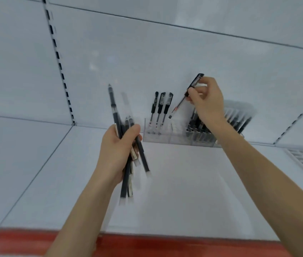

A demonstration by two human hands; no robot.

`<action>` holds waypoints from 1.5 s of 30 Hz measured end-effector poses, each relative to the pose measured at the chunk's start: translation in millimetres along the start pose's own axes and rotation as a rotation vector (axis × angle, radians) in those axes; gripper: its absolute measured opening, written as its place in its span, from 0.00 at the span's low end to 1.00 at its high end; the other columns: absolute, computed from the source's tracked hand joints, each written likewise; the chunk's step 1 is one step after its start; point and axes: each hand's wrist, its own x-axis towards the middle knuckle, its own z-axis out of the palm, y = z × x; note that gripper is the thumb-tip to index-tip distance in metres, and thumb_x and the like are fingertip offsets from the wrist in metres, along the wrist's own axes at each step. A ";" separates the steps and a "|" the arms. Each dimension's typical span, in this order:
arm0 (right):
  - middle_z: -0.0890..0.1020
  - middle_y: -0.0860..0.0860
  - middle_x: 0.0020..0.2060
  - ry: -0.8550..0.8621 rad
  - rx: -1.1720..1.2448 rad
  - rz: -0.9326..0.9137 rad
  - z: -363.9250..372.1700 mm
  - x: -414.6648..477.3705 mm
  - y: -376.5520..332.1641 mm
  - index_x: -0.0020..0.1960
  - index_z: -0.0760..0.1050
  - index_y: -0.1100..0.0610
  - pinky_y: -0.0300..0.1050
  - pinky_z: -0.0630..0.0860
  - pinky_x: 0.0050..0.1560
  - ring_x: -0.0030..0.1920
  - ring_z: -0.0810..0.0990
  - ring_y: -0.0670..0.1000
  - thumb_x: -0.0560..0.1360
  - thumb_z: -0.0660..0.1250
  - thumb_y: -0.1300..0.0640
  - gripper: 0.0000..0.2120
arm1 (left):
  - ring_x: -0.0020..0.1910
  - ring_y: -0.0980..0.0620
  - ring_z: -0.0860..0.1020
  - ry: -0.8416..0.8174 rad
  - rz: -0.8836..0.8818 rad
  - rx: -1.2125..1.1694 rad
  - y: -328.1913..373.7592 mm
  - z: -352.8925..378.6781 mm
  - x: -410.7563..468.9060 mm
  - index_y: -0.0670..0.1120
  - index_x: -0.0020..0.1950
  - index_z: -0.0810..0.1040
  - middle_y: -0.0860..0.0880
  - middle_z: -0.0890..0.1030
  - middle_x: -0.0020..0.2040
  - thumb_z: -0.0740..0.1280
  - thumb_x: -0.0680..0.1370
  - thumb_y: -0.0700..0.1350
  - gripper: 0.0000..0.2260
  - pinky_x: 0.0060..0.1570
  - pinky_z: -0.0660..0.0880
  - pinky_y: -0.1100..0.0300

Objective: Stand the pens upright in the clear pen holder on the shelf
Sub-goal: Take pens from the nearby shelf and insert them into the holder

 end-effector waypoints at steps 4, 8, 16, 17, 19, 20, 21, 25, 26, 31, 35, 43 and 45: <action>0.80 0.54 0.45 -0.121 -0.070 -0.039 7.3 7.3 8.6 0.59 0.68 0.58 0.40 0.77 0.45 0.43 0.81 0.52 0.76 0.62 0.59 0.11 | 0.21 0.57 0.70 0.046 -0.012 -0.013 -3.2 9.7 -4.5 0.40 0.43 0.73 0.54 0.74 0.24 0.65 0.77 0.43 0.07 0.21 0.67 0.67; 0.79 0.54 0.45 -0.212 -0.125 -0.053 11.1 13.0 11.0 0.58 0.68 0.59 0.50 0.78 0.49 0.42 0.81 0.55 0.77 0.61 0.59 0.11 | 0.20 0.56 0.69 0.066 -0.013 -0.079 -4.7 12.4 -4.4 0.40 0.42 0.72 0.50 0.75 0.28 0.64 0.77 0.41 0.07 0.22 0.68 0.66; 0.78 0.60 0.47 -0.395 -0.347 -0.013 33.2 9.7 24.1 0.56 0.67 0.62 0.59 0.77 0.52 0.46 0.80 0.61 0.78 0.58 0.59 0.09 | 0.21 0.56 0.70 0.047 -0.027 -0.100 -4.0 6.9 -1.3 0.38 0.46 0.72 0.52 0.75 0.26 0.64 0.77 0.43 0.08 0.22 0.69 0.66; 0.78 0.61 0.47 -0.395 -0.347 0.004 34.8 8.1 25.9 0.55 0.67 0.61 0.60 0.76 0.51 0.46 0.80 0.61 0.78 0.58 0.59 0.08 | 0.21 0.56 0.70 0.042 -0.032 -0.102 -4.2 5.7 -1.0 0.38 0.46 0.72 0.52 0.75 0.25 0.64 0.77 0.44 0.08 0.22 0.69 0.66; 0.78 0.61 0.47 -0.380 -0.337 0.030 35.3 6.9 26.2 0.54 0.67 0.61 0.59 0.77 0.51 0.46 0.80 0.61 0.78 0.58 0.59 0.07 | 0.21 0.56 0.70 0.036 -0.036 -0.131 -4.4 3.6 -0.4 0.39 0.44 0.72 0.52 0.76 0.26 0.65 0.77 0.43 0.08 0.22 0.69 0.65; 0.78 0.60 0.48 -0.377 -0.338 0.040 34.5 6.0 25.4 0.55 0.67 0.61 0.56 0.77 0.51 0.47 0.80 0.60 0.78 0.58 0.59 0.08 | 0.22 0.56 0.70 0.035 -0.039 -0.151 -4.3 3.0 -0.7 0.39 0.42 0.72 0.51 0.76 0.28 0.65 0.77 0.43 0.08 0.22 0.69 0.65; 0.78 0.59 0.48 -0.381 -0.345 0.047 32.2 4.6 24.1 0.58 0.66 0.61 0.52 0.76 0.51 0.48 0.80 0.59 0.78 0.59 0.58 0.10 | 0.22 0.56 0.70 0.035 -0.043 -0.174 -4.0 3.1 -1.3 0.40 0.41 0.72 0.50 0.77 0.30 0.65 0.77 0.43 0.08 0.23 0.69 0.65; 0.77 0.50 0.46 -0.339 -0.302 0.012 14.5 -18.1 7.2 0.60 0.70 0.59 0.39 0.71 0.49 0.47 0.76 0.49 0.77 0.61 0.56 0.13 | 0.23 0.57 0.71 0.020 -0.036 -0.238 -1.9 4.2 -1.6 0.40 0.44 0.73 0.49 0.79 0.32 0.65 0.77 0.42 0.06 0.24 0.70 0.65; 0.79 0.49 0.43 -0.323 -0.252 -0.013 9.3 -27.8 1.1 0.55 0.74 0.58 0.36 0.72 0.47 0.45 0.77 0.48 0.77 0.62 0.56 0.09 | 0.22 0.57 0.71 0.013 -0.031 -0.238 -1.9 5.0 -1.3 0.39 0.46 0.73 0.50 0.79 0.31 0.65 0.77 0.42 0.06 0.24 0.70 0.65; 0.83 0.47 0.37 -0.568 -0.025 0.017 -4.0 -72.7 -28.5 0.44 0.79 0.54 0.33 0.77 0.40 0.36 0.82 0.42 0.74 0.66 0.55 0.04 | 0.23 0.56 0.71 -0.051 -0.009 -0.196 -5.0 16.9 -1.7 0.37 0.50 0.73 0.49 0.80 0.32 0.66 0.76 0.41 0.07 0.23 0.69 0.64; 0.83 0.48 0.38 -0.696 0.068 0.118 -2.8 -88.2 -32.0 0.51 0.76 0.54 0.38 0.79 0.40 0.36 0.82 0.44 0.72 0.69 0.58 0.09 | 0.24 0.55 0.71 -0.092 -0.001 -0.176 -7.6 24.9 -2.9 0.37 0.50 0.75 0.45 0.77 0.33 0.67 0.75 0.41 0.08 0.24 0.69 0.64; 0.81 0.52 0.40 -0.558 0.078 0.152 -20.6 -85.4 -22.8 0.56 0.67 0.50 0.43 0.82 0.40 0.37 0.83 0.49 0.70 0.68 0.66 0.20 | 0.24 0.55 0.71 -0.079 0.018 -0.108 -11.9 33.1 -3.0 0.42 0.51 0.73 0.46 0.82 0.40 0.67 0.76 0.43 0.06 0.26 0.68 0.62; 0.81 0.53 0.42 -0.416 0.106 0.168 -33.4 -68.5 -17.8 0.51 0.68 0.52 0.44 0.82 0.40 0.38 0.83 0.51 0.71 0.67 0.66 0.15 | 0.25 0.55 0.71 -0.075 0.014 -0.091 -13.6 34.9 -2.1 0.43 0.49 0.73 0.46 0.82 0.40 0.66 0.76 0.42 0.04 0.26 0.68 0.61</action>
